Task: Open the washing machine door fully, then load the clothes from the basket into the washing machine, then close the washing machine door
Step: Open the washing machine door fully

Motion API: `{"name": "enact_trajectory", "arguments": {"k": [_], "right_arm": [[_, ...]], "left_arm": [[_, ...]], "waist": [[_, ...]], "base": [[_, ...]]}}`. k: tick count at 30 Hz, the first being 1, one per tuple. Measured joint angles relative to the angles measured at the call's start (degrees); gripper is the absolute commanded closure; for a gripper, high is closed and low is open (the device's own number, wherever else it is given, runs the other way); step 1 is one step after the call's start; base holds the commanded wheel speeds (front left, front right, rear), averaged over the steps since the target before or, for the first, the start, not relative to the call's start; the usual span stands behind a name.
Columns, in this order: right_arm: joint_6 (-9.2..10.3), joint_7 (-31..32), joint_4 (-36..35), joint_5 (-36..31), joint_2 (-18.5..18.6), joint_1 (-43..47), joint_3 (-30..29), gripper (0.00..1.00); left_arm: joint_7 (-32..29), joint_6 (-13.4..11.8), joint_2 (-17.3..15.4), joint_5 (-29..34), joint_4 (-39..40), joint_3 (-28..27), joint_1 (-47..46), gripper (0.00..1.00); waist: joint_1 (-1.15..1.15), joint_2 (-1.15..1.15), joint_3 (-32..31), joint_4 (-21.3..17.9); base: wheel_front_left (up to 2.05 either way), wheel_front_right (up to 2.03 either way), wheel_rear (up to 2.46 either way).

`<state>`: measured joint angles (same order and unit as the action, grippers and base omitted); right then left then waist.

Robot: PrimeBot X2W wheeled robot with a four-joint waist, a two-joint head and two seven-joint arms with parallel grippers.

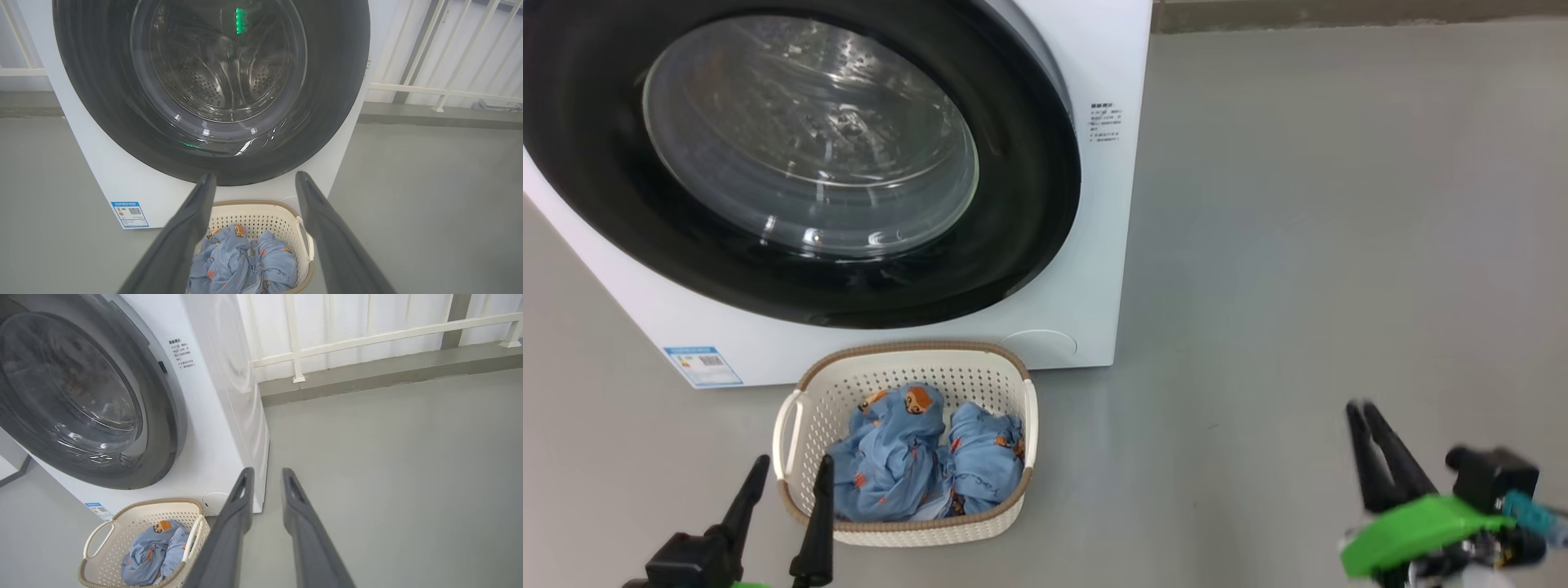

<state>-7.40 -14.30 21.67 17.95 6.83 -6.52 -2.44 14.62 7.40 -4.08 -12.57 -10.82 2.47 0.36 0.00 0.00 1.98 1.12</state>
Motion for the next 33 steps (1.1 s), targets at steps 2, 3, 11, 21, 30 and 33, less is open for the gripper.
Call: {"name": "enact_trajectory", "arguments": {"k": [2,3,11,21,30,33], "right_arm": [[0.0,0.0,-0.4,2.1,-0.4,-2.0,0.0,1.0],[0.0,0.0,-0.6,3.8,-0.6,-3.2,0.0,1.0],[0.0,0.0,-1.7,17.3,-1.4,-15.5,-0.2,1.0],[0.0,-0.2,-0.3,39.5,5.0,-32.0,6.0,1.0],[0.0,6.8,0.7,57.2,13.9,-41.9,14.3,1.0],[0.0,10.8,1.8,62.5,15.2,-45.2,15.2,1.0]], "left_arm": [[0.0,0.0,0.2,-0.4,0.1,0.1,0.0,0.0],[0.0,0.0,0.3,-0.4,0.3,0.2,0.0,0.0],[0.0,0.0,1.0,-1.0,1.0,1.8,-2.0,0.0],[0.0,0.0,1.5,-2.5,1.2,5.0,-7.4,0.0],[0.0,0.0,1.8,-3.7,1.1,7.4,-10.4,0.0],[0.0,0.0,1.9,-4.9,1.1,8.0,-11.3,0.0]], "waist": [[0.0,0.0,0.3,0.1],[0.0,0.0,0.5,0.2],[0.0,0.0,3.1,1.4],[0.0,0.0,8.3,5.5],[0.0,0.0,12.4,10.8],[0.0,0.0,14.0,12.2]], "base": [[0.0,0.0,0.0],[0.0,0.0,0.0],[0.0,0.0,0.0],[0.0,0.0,0.0],[0.0,0.0,0.0],[0.0,0.0,0.0]]}}
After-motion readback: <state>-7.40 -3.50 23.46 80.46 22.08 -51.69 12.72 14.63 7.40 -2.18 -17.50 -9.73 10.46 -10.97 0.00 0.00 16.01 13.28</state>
